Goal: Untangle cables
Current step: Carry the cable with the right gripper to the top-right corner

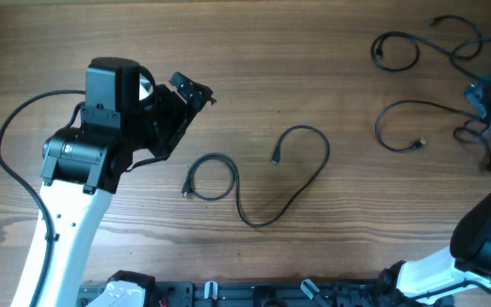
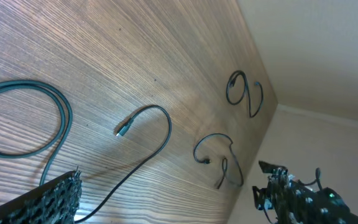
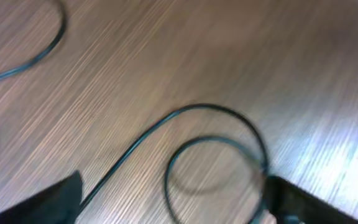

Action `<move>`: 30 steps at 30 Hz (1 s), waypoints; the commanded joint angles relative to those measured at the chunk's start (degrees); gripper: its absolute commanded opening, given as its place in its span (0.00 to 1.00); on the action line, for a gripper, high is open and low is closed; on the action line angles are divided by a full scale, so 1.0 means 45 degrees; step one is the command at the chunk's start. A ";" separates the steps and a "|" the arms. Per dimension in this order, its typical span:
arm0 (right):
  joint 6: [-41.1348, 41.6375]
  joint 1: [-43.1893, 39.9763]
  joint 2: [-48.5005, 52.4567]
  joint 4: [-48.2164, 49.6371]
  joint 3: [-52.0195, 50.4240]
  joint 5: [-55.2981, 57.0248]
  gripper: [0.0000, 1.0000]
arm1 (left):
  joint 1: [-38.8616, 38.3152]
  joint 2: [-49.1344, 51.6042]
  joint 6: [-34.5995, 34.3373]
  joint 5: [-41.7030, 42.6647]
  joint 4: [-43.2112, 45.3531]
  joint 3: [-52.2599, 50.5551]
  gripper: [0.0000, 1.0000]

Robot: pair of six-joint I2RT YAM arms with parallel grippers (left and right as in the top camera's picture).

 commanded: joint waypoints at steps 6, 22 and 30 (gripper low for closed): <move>0.0097 0.0457 0.0277 -0.2545 0.0000 -0.6256 0.80 | -0.0068 0.0015 0.0296 -0.0253 0.0015 0.0034 1.00; 0.1447 -0.0937 -0.0505 -0.5061 0.0714 -0.0389 1.00 | -0.0068 0.0019 0.0301 -0.0253 -0.0170 0.0034 1.00; 0.1200 -0.1438 0.1195 -0.3089 -0.0277 -0.0675 0.75 | -0.0068 0.0019 0.0296 -0.0253 -0.0253 0.0034 1.00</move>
